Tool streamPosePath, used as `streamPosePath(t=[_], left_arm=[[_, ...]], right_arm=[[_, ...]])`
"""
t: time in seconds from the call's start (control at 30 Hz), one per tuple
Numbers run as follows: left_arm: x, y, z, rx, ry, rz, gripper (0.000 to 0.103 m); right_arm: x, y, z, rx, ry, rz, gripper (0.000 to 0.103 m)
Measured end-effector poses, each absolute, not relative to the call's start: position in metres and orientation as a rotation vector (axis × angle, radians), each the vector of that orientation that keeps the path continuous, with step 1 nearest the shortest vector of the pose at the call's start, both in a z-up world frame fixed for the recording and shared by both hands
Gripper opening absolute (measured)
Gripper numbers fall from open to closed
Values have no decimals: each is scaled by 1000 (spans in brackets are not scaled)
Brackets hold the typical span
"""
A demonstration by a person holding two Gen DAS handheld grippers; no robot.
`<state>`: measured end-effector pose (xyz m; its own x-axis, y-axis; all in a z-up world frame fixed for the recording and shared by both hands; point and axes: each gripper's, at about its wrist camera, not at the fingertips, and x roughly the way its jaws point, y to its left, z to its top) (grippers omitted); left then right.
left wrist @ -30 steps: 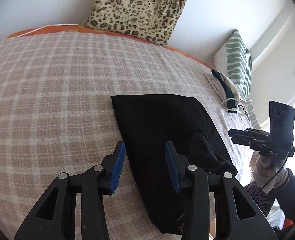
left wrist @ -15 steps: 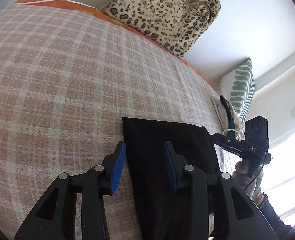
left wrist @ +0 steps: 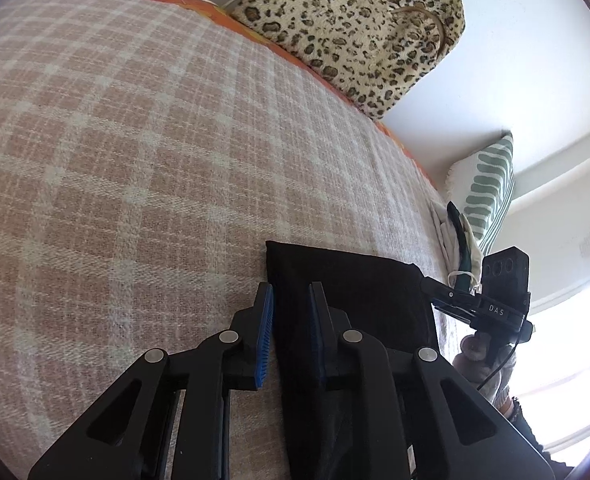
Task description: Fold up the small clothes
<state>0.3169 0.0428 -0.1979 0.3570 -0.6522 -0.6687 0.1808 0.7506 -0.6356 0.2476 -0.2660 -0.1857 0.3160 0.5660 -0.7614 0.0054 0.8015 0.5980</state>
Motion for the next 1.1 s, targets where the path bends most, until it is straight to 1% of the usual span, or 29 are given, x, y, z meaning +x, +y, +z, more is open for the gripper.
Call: streamPosePath(t=[0.13, 0.2, 0.23, 0.27, 0.3, 0.37, 0.5, 0.77, 0.93, 1.0, 1.07, 1.1], left_arm=[[318, 37, -197, -508, 1087, -591, 16], [316, 32, -195, -476, 1075, -596, 14], [315, 30, -195, -451, 1071, -588, 11], [314, 29, -195, -442, 1066, -593, 2], [313, 28, -195, -440, 1061, -594, 1], [312, 29, -192, -437, 1037, -591, 1], [316, 38, -183, -456, 984, -569, 1], [327, 30, -189, -377, 971, -501, 1], [320, 26, -179, -298, 953, -482, 1], [312, 26, -170, -264, 937, -482, 3], [302, 26, -161, -259, 920, -494, 13], [295, 25, -157, -256, 912, -508, 13]], right_arm=[[250, -267, -186, 561, 1196, 387, 32], [250, -265, -187, 554, 1195, 388, 32], [251, -264, -187, 545, 1196, 385, 32], [252, -262, -187, 539, 1194, 384, 30], [253, -261, -187, 536, 1192, 386, 21], [253, -258, -186, 520, 1185, 384, 9], [256, -254, -177, 480, 1146, 366, 5], [267, -253, -183, 404, 1149, 277, 5], [266, -261, -182, 409, 1165, 255, 6], [259, -268, -176, 395, 1161, 226, 15], [248, -274, -167, 401, 1141, 226, 16], [240, -276, -161, 398, 1129, 228, 16]])
